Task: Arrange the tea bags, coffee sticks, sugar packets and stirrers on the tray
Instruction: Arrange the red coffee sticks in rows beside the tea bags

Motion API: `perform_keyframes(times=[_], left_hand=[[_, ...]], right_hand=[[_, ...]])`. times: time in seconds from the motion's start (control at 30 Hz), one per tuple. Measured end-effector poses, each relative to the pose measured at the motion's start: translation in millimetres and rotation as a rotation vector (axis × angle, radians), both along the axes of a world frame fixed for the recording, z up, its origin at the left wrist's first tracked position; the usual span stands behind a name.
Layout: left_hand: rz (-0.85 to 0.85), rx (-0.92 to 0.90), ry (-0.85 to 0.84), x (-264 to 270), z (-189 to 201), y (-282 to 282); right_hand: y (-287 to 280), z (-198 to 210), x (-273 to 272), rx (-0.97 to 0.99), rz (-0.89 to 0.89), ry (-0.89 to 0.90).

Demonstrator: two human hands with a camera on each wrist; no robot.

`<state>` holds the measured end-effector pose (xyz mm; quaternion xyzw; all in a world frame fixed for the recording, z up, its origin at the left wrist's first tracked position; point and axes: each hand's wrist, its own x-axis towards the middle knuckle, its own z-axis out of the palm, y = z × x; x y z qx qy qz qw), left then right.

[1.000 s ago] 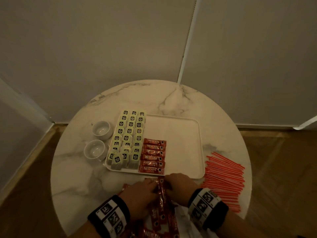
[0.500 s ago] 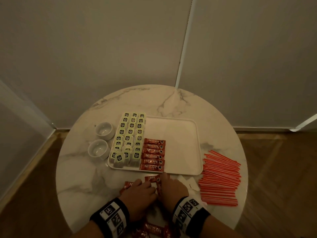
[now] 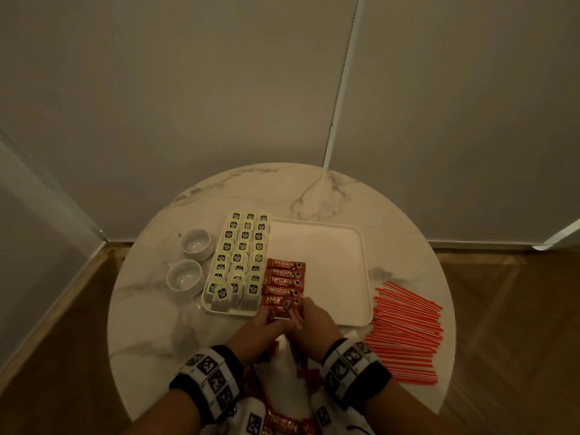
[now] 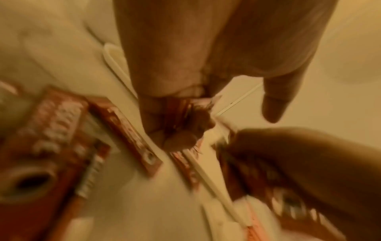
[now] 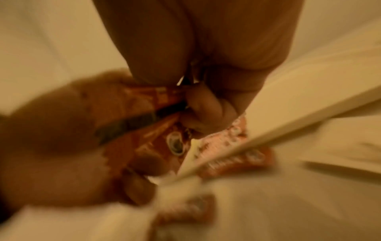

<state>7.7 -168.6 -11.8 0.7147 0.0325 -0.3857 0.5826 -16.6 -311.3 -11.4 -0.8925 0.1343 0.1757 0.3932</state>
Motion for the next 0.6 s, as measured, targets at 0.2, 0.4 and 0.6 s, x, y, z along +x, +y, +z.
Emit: perform_keyframes(times=[0.2,0.4,0.6], left_hand=[[0.251,-0.406,0.38,5,10,-24],[0.268,-0.419,0.527,12,12,-22],[0.368,-0.449,0.532,14,3,-17]], right_hand=[[12,14,16,0.132,-0.041,-0.103],[19,12,13,-0.035,0.065,-0.071],[9,28,9,-0.089,0.254,-0.16]])
